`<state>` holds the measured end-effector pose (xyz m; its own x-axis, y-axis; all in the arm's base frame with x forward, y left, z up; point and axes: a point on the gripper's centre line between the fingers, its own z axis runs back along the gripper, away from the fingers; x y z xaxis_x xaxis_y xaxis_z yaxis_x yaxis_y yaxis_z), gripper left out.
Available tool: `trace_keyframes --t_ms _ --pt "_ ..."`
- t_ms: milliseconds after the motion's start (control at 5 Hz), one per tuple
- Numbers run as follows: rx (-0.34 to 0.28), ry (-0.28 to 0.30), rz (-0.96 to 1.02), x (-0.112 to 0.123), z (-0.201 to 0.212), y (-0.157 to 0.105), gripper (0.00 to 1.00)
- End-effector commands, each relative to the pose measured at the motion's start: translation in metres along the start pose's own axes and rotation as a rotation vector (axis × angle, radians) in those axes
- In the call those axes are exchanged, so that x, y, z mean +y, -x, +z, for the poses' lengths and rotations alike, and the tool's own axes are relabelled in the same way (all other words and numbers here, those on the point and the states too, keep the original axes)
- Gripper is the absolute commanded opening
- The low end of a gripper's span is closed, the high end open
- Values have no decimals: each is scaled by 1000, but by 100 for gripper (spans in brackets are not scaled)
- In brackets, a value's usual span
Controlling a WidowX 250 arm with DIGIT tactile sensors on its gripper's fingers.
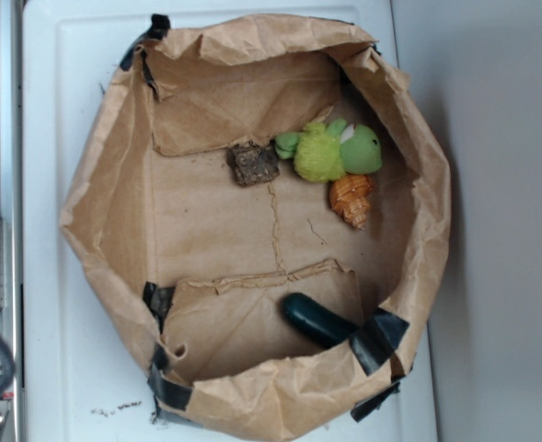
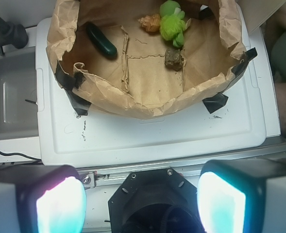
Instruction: Grab the rock.
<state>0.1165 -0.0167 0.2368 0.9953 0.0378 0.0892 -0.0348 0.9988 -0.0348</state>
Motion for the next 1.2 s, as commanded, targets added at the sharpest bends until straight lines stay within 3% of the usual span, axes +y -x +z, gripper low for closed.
trace_keyframes --t_ms 0,400,600,1000 --pt "0 0 0 0 0 0 100" --pt "0 0 0 0 0 0 100" --pt "22 33 -100 2 -18 -27 100" --pt "9 55 -191 30 -53 -127 100"
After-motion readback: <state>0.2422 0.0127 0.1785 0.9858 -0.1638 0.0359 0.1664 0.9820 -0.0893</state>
